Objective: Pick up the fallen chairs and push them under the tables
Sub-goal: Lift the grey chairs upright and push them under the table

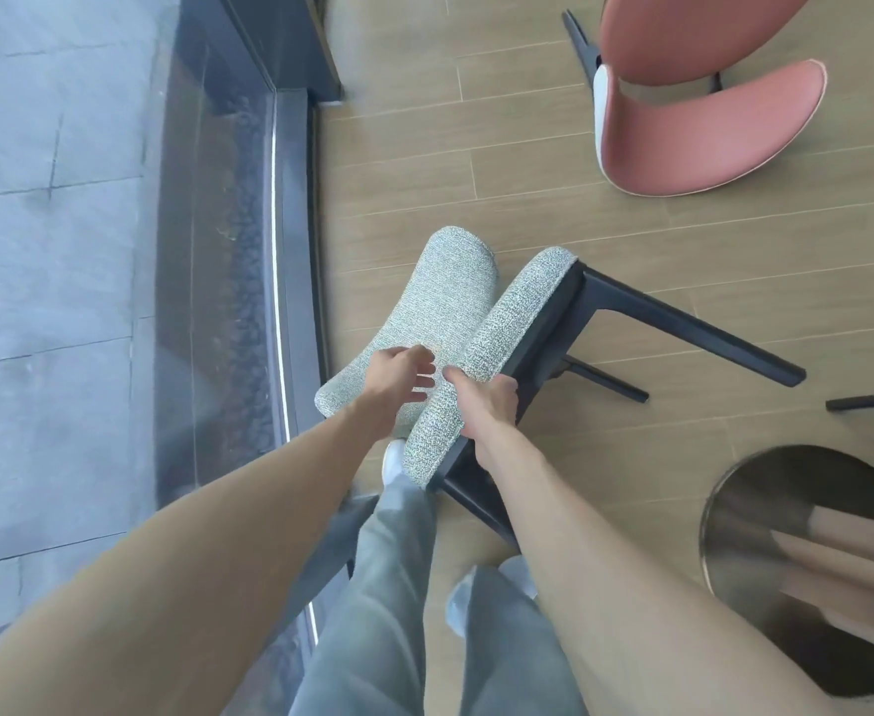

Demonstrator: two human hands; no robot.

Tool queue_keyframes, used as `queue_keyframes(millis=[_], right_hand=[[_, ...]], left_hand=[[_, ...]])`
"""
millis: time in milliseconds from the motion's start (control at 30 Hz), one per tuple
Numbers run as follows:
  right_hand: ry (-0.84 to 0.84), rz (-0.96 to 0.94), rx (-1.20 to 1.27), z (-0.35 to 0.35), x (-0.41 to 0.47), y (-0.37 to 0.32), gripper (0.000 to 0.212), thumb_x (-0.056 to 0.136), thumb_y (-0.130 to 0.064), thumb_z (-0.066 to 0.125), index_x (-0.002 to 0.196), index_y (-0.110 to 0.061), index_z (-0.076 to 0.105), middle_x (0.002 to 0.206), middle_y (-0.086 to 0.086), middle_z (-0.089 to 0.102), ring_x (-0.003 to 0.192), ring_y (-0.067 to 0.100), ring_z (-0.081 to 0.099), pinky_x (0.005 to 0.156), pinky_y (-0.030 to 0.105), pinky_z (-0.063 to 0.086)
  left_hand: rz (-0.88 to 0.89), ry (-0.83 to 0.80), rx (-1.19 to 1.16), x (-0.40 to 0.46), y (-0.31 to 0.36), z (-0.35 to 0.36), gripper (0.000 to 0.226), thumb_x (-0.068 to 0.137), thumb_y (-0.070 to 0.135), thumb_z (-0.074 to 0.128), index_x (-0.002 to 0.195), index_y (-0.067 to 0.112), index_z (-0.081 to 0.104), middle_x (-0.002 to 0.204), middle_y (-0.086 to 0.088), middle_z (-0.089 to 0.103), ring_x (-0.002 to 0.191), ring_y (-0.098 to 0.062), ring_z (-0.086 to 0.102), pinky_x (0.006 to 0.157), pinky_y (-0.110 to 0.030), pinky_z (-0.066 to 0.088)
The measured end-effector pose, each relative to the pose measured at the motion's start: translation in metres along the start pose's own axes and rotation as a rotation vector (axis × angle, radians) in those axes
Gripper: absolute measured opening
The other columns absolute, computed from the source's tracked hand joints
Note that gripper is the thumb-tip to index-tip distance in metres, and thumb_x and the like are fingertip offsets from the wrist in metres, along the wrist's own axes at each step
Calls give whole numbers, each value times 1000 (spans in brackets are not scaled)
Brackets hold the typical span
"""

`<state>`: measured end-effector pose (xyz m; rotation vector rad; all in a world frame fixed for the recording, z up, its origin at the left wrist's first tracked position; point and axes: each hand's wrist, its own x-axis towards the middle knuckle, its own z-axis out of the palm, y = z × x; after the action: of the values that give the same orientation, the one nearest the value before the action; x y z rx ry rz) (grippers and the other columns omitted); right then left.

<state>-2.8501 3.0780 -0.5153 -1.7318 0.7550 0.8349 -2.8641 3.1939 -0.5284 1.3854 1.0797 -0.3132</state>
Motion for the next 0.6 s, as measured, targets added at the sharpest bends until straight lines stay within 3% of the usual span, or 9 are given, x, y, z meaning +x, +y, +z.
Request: queue_keyframes(millis=[67, 200, 300, 367, 433, 600], right_hand=[[90, 5, -32, 23, 26, 1, 73, 80, -38, 76, 133, 0, 42, 135, 17, 48, 114, 35, 59, 83, 35, 49], [123, -184, -176, 76, 73, -1, 64, 87, -24, 66, 141, -1, 40, 142, 16, 41, 132, 31, 46, 104, 39, 44], [71, -284, -283, 113, 109, -2, 54, 89, -21, 60, 139, -10, 43, 139, 7, 45, 124, 20, 50, 97, 27, 40], [42, -313, -343, 127, 130, 1, 53, 90, -22, 61, 139, -12, 44, 138, 4, 48, 113, 13, 55, 86, 20, 37], [21, -280, -387, 133, 142, 5, 53, 90, -24, 63, 138, -13, 46, 136, 2, 52, 113, 13, 56, 88, 21, 39], [-32, -138, -338, 126, 131, 1, 55, 88, -29, 68, 137, -12, 49, 130, 1, 59, 104, 12, 60, 94, 29, 45]], left_hand=[[-34, -14, 5, 37, -8, 1, 15, 92, 14, 56, 91, 7, 70, 93, -12, 71, 77, -22, 67, 80, -40, 59], [-103, -50, -12, 110, -23, 4, 17, 91, 13, 57, 95, 9, 73, 98, -10, 74, 84, -21, 69, 61, -26, 56], [-164, -82, -94, 167, -31, -6, 20, 92, 14, 56, 99, 7, 73, 101, -11, 76, 84, -23, 71, 71, -28, 56], [-191, -85, -136, 195, -38, -20, 18, 93, 15, 55, 97, 7, 71, 98, -12, 76, 78, -23, 71, 60, -25, 55], [-210, -87, -140, 213, -44, -35, 18, 94, 16, 55, 97, 6, 70, 95, -13, 75, 76, -23, 70, 53, -25, 55], [-230, -84, -156, 215, -41, -61, 18, 95, 17, 55, 97, 6, 70, 92, -12, 75, 80, -26, 70, 77, -41, 61]])
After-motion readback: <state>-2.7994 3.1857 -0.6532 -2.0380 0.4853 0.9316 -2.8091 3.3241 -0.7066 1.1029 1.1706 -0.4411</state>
